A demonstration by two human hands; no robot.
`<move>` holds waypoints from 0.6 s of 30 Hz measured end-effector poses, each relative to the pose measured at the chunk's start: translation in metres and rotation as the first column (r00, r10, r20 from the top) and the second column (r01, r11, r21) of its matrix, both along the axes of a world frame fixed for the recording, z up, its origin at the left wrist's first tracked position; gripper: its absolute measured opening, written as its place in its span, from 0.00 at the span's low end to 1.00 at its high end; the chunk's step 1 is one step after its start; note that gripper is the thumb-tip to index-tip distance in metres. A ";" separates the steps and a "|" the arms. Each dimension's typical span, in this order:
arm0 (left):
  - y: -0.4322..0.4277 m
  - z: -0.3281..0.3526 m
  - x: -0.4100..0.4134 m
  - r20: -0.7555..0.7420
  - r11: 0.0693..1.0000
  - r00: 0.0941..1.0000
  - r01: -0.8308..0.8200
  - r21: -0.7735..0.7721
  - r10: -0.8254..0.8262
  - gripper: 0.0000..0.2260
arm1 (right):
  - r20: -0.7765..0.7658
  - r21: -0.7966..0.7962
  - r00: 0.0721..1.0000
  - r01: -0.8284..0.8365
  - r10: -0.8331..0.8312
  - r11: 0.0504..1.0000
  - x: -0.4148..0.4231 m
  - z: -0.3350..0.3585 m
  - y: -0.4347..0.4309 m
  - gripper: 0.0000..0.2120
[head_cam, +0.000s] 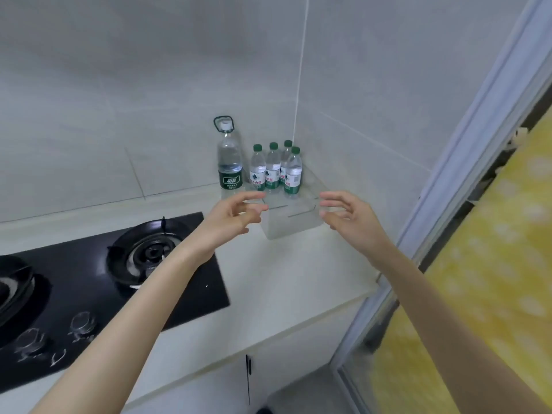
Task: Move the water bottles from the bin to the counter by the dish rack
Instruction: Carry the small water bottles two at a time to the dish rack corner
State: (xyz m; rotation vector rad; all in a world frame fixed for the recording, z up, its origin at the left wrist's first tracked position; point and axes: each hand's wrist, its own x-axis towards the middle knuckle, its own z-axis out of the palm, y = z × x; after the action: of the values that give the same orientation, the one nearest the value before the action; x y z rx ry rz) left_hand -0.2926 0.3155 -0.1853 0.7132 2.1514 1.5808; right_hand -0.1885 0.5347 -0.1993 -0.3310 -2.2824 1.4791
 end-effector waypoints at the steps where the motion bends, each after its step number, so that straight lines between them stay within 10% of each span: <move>1: 0.012 -0.001 -0.017 -0.001 1.000 1.000 -0.008 0.005 0.008 0.13 | -0.004 0.013 1.000 0.006 -0.006 1.000 -0.017 0.000 0.010 0.14; 18: 0.134 -0.095 -0.217 -0.057 0.942 0.993 -0.111 -0.315 0.098 0.26 | 0.118 0.065 0.992 0.038 -0.046 0.997 -0.251 -0.040 0.130 0.17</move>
State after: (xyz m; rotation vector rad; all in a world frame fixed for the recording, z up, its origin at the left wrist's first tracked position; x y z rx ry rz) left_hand -0.5097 0.4494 -0.2802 0.5375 2.4331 1.2297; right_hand -0.4396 0.6643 -0.2395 -0.4582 -2.3942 1.3983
